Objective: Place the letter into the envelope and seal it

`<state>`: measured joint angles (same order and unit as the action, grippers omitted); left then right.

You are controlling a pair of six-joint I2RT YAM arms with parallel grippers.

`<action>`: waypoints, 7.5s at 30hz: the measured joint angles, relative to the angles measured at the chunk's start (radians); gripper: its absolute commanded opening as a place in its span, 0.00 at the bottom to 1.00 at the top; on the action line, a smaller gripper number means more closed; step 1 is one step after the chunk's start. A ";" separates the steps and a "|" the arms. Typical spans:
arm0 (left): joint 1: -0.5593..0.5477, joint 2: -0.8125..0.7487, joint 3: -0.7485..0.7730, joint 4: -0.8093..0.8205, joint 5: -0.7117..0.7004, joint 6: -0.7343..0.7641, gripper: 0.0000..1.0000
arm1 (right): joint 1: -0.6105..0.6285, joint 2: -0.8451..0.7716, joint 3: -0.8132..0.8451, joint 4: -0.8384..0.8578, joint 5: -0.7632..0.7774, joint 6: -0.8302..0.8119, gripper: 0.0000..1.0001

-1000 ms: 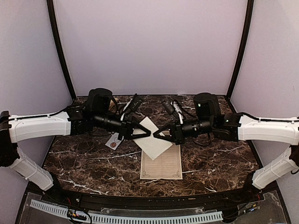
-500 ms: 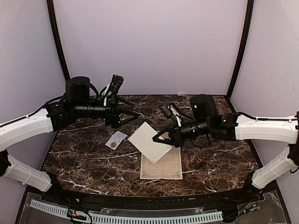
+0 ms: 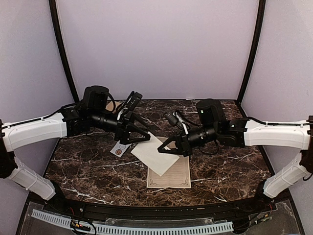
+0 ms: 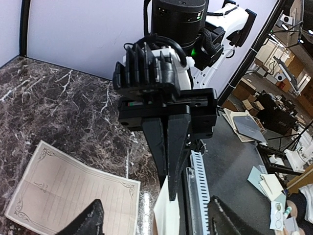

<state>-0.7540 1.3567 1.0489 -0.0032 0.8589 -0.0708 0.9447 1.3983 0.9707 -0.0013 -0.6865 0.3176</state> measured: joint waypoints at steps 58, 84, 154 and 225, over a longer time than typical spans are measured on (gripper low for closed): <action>-0.030 -0.182 -0.264 0.767 -0.283 -0.575 0.00 | 0.001 -0.108 -0.212 0.631 0.206 0.291 0.24; 0.027 -0.312 -0.198 0.208 -0.458 -0.285 0.81 | -0.010 -0.075 -0.045 0.137 0.187 0.100 0.00; -0.059 -0.115 -0.352 0.900 -0.452 -0.718 0.00 | 0.063 0.101 -0.151 0.925 0.310 0.476 0.00; 0.548 0.897 0.645 -0.293 -0.915 0.014 0.00 | -0.063 -0.338 -0.389 0.371 0.686 0.282 0.00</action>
<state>-0.2058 2.2536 1.6939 -0.2958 -0.0563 -0.0563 0.8822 1.0607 0.5812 0.3698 -0.0006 0.5995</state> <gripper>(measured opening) 0.013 0.004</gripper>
